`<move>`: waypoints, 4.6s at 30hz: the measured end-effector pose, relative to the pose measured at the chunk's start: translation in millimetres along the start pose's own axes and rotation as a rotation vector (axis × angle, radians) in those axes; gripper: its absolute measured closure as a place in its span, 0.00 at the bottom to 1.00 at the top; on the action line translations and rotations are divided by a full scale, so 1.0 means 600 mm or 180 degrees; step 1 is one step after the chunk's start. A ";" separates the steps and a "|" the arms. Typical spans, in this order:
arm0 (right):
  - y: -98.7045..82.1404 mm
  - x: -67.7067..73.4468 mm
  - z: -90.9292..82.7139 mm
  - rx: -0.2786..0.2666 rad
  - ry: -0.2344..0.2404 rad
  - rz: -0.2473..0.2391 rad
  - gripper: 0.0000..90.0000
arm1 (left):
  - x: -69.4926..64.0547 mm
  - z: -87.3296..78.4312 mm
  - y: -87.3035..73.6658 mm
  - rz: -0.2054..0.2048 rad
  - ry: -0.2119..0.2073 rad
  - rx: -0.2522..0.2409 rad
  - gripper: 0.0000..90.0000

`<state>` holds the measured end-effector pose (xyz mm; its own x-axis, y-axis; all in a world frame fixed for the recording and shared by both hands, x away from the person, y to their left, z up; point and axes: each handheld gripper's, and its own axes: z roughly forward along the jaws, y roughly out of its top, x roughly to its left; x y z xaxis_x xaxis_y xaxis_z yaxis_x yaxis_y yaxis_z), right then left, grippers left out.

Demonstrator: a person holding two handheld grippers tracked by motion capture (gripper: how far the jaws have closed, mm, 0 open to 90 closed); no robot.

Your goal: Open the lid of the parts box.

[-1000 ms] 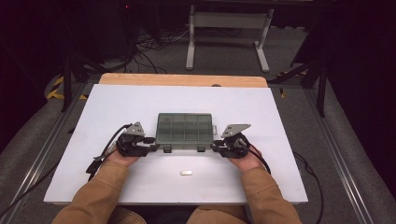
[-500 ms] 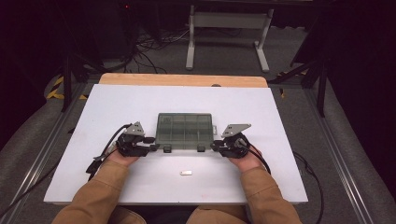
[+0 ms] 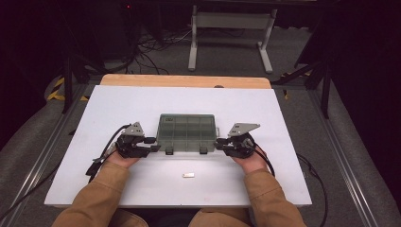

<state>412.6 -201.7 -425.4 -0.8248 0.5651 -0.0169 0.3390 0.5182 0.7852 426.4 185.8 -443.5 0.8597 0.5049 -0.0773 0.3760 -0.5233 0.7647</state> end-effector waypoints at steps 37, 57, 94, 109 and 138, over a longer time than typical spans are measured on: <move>0.042 -0.014 0.017 0.0171 -0.0158 -0.0131 0.34 | -0.001 -0.019 0.006 -0.0006 0.0015 -0.0423 0.88; 0.085 -0.035 0.009 0.0084 -0.0115 -0.0140 0.36 | -0.001 -0.031 0.004 -0.0057 -0.0016 -0.0475 0.84; 0.177 -0.121 0.018 -0.0167 -0.0219 -0.0008 0.59 | -0.010 -0.077 -0.016 -0.0096 0.0032 -0.0599 0.46; 0.183 -0.153 0.048 -0.0224 -0.0338 0.0121 0.61 | -0.008 -0.085 -0.024 -0.0088 0.0114 -0.0690 0.40; 0.164 -0.195 0.112 -0.0165 -0.0346 0.0392 0.56 | -0.010 -0.097 -0.039 -0.0118 0.0314 -0.0818 0.35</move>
<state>572.6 -173.7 -387.5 -0.7237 0.6899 0.0169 0.4084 0.4084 0.8164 392.3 235.0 -423.4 0.8045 0.5914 -0.0551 0.2958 -0.3184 0.9006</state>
